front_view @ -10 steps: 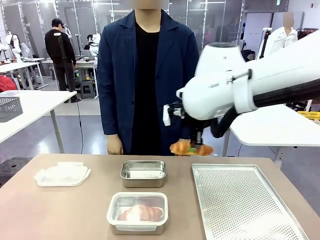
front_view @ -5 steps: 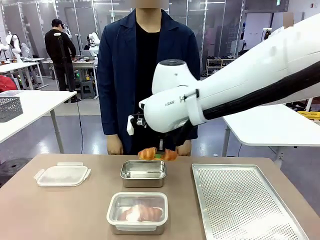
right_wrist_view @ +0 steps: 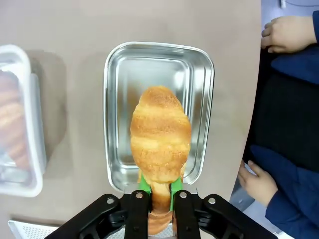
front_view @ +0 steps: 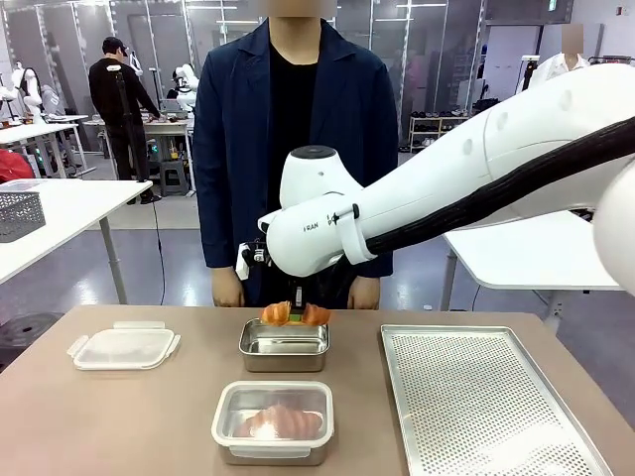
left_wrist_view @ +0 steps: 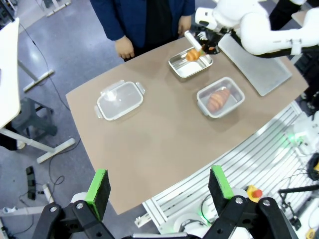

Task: Place the bread into the airtight container.
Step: Pick up a Butter Roll and place it into an empty Airtight Container.

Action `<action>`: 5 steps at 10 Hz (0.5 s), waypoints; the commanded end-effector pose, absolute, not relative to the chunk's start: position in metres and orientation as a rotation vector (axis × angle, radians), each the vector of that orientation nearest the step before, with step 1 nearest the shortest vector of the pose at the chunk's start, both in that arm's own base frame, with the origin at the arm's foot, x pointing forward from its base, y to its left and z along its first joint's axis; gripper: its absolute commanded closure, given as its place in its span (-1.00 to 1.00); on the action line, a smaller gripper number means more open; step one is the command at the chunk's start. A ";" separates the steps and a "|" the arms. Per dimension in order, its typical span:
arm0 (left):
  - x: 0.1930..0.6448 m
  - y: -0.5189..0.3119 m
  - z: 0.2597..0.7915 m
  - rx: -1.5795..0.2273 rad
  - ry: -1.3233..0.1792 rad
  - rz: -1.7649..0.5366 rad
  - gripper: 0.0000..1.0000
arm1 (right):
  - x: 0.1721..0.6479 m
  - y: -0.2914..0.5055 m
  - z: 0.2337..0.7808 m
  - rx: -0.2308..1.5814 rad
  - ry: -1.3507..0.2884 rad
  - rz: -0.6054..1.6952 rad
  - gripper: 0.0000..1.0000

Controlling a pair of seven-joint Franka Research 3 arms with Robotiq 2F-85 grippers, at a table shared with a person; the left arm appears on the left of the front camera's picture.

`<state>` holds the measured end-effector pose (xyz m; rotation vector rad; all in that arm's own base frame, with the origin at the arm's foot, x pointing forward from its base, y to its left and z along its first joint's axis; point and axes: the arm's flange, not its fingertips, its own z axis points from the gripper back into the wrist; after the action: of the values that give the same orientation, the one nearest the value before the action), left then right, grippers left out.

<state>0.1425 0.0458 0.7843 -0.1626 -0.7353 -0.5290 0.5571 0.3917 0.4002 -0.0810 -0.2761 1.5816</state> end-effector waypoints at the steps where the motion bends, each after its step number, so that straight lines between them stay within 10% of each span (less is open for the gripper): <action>1: 0.139 0.046 0.787 -0.162 -0.732 -0.550 -1.00 | 0.561 0.405 0.395 -0.103 -0.262 1.549 1.00; 4: 0.139 0.046 0.787 -0.162 -0.732 -0.550 -1.00 | 0.568 0.404 0.372 -0.078 -0.268 1.498 1.00; 5: 0.139 0.046 0.787 -0.162 -0.732 -0.550 -1.00 | 0.568 0.400 0.370 -0.078 -0.277 1.494 0.33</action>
<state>0.1425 0.0458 0.7843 -0.1627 -0.7353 -0.5290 0.5684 0.3993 0.3700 -0.0532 -0.2543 1.5320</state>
